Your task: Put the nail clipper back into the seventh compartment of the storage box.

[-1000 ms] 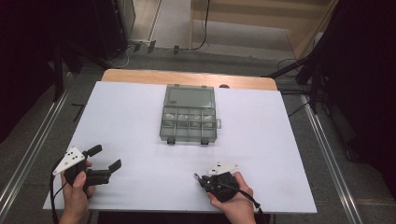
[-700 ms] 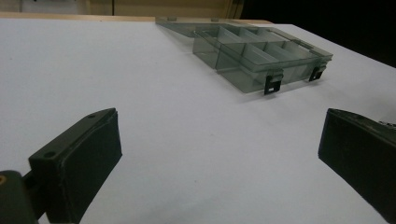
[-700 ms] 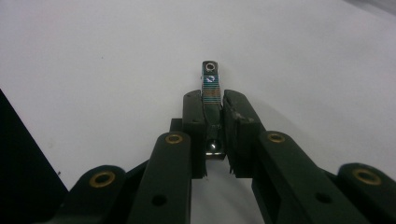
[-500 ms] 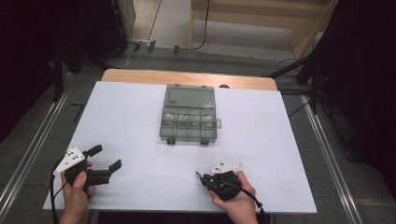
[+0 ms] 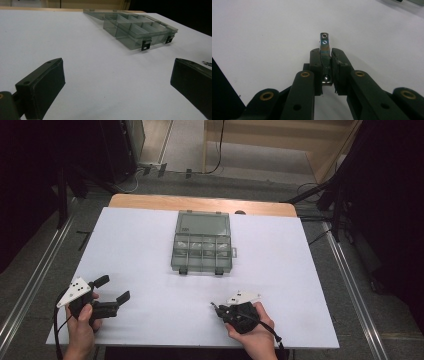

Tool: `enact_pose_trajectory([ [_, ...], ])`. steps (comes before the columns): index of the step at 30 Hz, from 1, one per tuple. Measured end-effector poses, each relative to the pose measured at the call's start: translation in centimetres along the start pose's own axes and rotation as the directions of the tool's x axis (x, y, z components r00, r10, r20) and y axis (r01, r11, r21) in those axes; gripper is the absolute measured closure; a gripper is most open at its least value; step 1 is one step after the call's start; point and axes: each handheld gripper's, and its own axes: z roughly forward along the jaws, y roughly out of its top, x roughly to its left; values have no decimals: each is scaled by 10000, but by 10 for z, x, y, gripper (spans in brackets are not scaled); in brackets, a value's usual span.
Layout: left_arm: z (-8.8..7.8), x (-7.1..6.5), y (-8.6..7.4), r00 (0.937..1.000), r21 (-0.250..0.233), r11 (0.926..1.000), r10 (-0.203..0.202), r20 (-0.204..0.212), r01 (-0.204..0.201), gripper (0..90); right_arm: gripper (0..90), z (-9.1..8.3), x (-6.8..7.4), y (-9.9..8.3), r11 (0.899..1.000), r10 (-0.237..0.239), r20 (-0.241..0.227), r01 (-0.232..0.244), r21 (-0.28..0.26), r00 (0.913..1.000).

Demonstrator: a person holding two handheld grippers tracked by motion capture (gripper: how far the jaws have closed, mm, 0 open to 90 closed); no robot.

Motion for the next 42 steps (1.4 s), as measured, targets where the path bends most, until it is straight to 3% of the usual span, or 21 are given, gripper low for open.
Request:
enact_pose_trajectory([
  [42,0,-2,0,9998,-6,9999,156,-104,-156,0,815,-15,-11,19,9969,256,314,-232,-750,9992],
])
